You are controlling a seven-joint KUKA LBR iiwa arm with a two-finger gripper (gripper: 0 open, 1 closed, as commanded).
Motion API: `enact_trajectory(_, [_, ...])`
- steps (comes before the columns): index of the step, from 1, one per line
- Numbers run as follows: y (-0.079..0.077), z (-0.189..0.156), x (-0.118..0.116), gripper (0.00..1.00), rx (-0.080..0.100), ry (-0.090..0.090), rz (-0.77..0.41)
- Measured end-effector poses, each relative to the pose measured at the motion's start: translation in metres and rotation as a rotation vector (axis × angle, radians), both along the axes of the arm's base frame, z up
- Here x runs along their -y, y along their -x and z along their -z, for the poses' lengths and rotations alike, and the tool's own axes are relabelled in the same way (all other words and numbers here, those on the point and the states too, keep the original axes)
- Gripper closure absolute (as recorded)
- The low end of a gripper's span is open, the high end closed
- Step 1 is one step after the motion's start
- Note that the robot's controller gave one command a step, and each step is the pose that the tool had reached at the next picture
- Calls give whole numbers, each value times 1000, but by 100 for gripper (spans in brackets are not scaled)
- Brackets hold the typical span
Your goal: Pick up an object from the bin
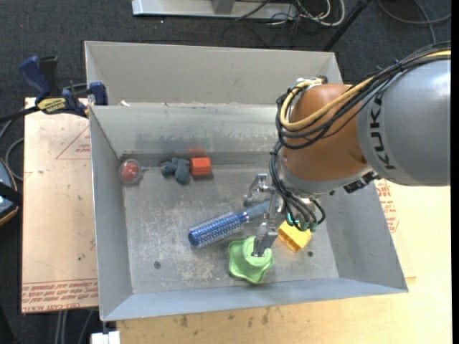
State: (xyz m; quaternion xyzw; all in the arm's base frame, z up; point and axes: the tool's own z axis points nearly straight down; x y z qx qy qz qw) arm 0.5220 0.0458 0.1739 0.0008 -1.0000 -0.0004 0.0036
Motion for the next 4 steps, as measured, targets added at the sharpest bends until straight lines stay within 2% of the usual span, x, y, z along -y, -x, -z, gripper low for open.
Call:
enact_trajectory(1, [-37, 52, -14, 0, 11, -1, -101])
enact_trajectory(2, [-53, 100, -51, 0, 16, 0, -252])
enact_trajectory(4, [-56, 96, -51, 0, 9, -1, -247])
